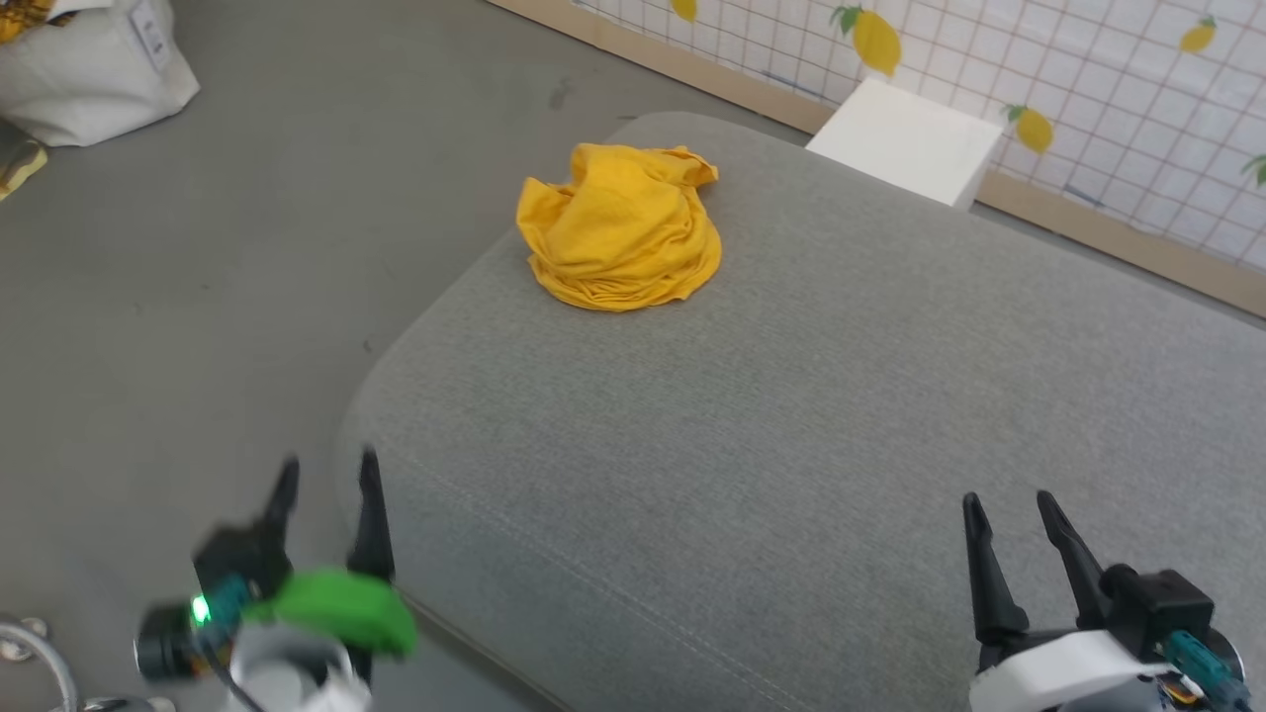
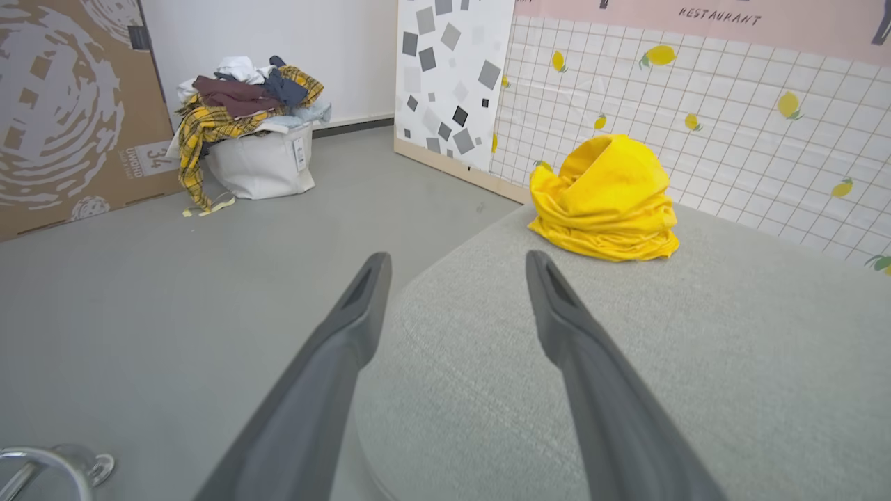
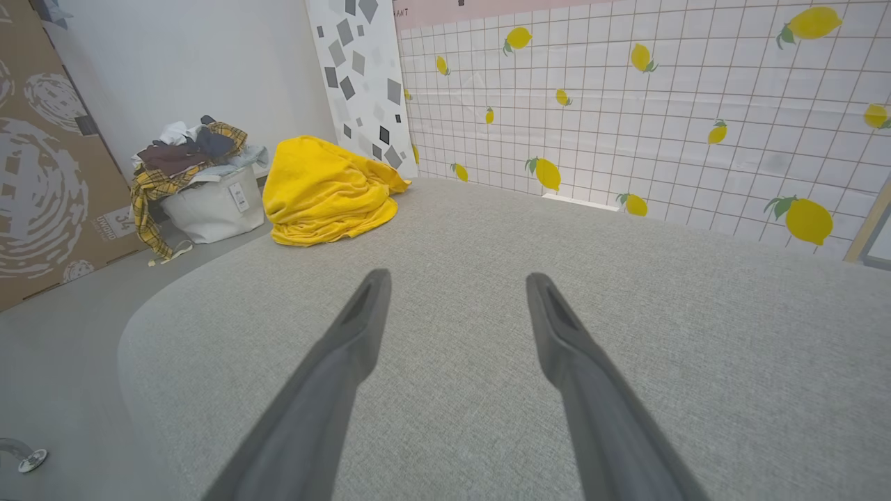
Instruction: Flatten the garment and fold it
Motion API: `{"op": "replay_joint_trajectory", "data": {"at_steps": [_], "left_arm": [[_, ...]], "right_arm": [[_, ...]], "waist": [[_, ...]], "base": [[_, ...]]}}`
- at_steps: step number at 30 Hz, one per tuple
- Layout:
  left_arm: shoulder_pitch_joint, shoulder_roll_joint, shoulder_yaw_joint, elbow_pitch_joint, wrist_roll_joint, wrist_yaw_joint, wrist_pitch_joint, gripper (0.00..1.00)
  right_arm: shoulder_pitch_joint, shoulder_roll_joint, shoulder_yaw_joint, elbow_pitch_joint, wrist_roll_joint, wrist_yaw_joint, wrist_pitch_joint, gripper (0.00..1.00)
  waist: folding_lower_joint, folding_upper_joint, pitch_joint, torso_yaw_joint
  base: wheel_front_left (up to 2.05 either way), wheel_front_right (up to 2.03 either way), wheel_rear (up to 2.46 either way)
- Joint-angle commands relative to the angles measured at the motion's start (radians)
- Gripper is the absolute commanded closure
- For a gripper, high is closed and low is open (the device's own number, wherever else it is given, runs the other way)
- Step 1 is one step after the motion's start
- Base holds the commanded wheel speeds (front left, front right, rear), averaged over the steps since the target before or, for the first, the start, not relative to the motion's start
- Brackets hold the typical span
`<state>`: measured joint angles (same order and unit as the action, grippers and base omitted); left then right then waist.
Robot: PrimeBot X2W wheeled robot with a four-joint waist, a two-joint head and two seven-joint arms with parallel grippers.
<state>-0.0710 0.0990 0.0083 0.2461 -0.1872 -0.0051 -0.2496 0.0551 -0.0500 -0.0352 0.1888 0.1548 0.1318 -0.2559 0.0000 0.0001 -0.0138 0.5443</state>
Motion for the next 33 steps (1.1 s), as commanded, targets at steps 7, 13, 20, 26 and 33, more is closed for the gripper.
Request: {"op": "replay_joint_trajectory", "data": {"at_steps": [7,13,20,26,33], "left_arm": [[-0.438,0.08,0.05,0.221,-0.125,-0.082,0.033,0.0],[-0.715,0.149,0.046,0.418,-0.213,-0.118,0.114,0.0],[-0.946,0.236,-0.058,0.57,-0.343,-0.125,0.321,0.0],[-1.032,0.298,-0.117,0.681,-0.405,-0.125,0.499,0.0],[-1.076,0.28,-0.149,0.815,-0.427,-0.12,0.689,0.0]], "right_arm": [[-0.096,0.0,-0.001,-0.07,-0.093,-0.001,0.05,0.0],[-0.135,0.0,-0.033,-0.173,-0.157,-0.001,0.113,0.0],[-0.13,0.0,-0.112,-0.307,-0.193,-0.001,0.163,0.0],[-0.104,0.0,-0.154,-0.374,-0.192,-0.001,0.178,0.0],[-0.096,0.0,-0.173,-0.412,-0.179,-0.001,0.185,0.0]], "waist": [[0.0,-0.0001,0.163,-0.145],[0.0,-0.0001,0.317,-0.258],[0.0,-0.0001,0.488,-0.378],[0.0,-0.0001,0.564,-0.414],[0.0,-0.0001,0.617,-0.414]], "base": [[0.0,0.0,0.0],[0.0,0.0,0.0],[0.0,0.0,0.0],[0.0,0.0,0.0],[0.0,0.0,0.0]]}}
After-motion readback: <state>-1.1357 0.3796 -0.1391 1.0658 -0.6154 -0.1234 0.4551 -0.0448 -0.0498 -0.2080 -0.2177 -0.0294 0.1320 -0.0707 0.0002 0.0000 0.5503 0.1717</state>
